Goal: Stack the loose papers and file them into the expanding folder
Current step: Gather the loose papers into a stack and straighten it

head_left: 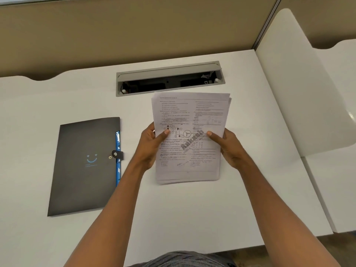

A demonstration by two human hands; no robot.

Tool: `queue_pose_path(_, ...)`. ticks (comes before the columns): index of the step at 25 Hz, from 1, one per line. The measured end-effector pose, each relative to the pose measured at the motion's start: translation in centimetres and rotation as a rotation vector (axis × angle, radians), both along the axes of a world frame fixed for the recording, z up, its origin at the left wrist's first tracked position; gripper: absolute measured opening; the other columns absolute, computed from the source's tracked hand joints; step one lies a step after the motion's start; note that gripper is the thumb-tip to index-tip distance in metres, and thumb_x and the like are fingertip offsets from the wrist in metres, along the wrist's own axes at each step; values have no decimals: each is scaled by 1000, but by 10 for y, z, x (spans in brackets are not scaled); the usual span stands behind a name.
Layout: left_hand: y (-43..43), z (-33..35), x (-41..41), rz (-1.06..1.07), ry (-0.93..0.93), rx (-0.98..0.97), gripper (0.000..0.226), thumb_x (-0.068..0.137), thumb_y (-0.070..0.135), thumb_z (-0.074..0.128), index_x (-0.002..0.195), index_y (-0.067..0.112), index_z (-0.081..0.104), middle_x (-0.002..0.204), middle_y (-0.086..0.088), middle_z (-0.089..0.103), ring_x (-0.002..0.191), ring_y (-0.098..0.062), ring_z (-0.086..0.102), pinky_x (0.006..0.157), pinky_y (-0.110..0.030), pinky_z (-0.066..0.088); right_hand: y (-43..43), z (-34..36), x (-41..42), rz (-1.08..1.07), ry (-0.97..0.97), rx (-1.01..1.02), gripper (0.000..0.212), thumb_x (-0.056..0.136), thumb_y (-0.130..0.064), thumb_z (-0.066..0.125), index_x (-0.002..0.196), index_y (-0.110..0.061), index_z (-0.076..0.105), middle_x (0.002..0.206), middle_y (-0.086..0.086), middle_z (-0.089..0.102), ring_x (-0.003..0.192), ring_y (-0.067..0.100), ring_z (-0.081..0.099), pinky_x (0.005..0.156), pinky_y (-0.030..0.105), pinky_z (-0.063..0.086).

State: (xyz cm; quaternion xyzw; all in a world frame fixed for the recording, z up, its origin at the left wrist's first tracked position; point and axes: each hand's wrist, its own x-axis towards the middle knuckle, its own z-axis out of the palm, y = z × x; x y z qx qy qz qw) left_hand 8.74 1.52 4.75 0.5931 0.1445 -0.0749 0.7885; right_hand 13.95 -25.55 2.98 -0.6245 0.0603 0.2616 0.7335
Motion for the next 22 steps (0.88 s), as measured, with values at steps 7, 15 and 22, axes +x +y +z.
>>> queue_pose_path(7,-5,44,19,6,-172,92,34,92,18,76,121,34,72,123,-4,76,111,-26,73,85,-37,62,21,38,7,-102,-263,-10,21,91,-17,78,109,-29,82,115,1,82,106,22,78,86,36,65)
queue_pose_path(15,-19,21,11,47,-186,171,35,87,17,81,117,33,76,119,-1,77,111,-19,72,94,-44,61,28,28,-11,-160,-345,-26,42,86,-8,82,115,-38,76,116,-4,79,110,17,74,89,32,63)
queue_pose_path(22,-20,10,6,83,-166,178,38,86,21,83,122,29,73,120,-2,76,114,-23,71,93,-43,61,27,21,-13,-176,-363,-64,38,85,-15,85,113,-39,77,113,-7,80,105,12,75,82,24,62)
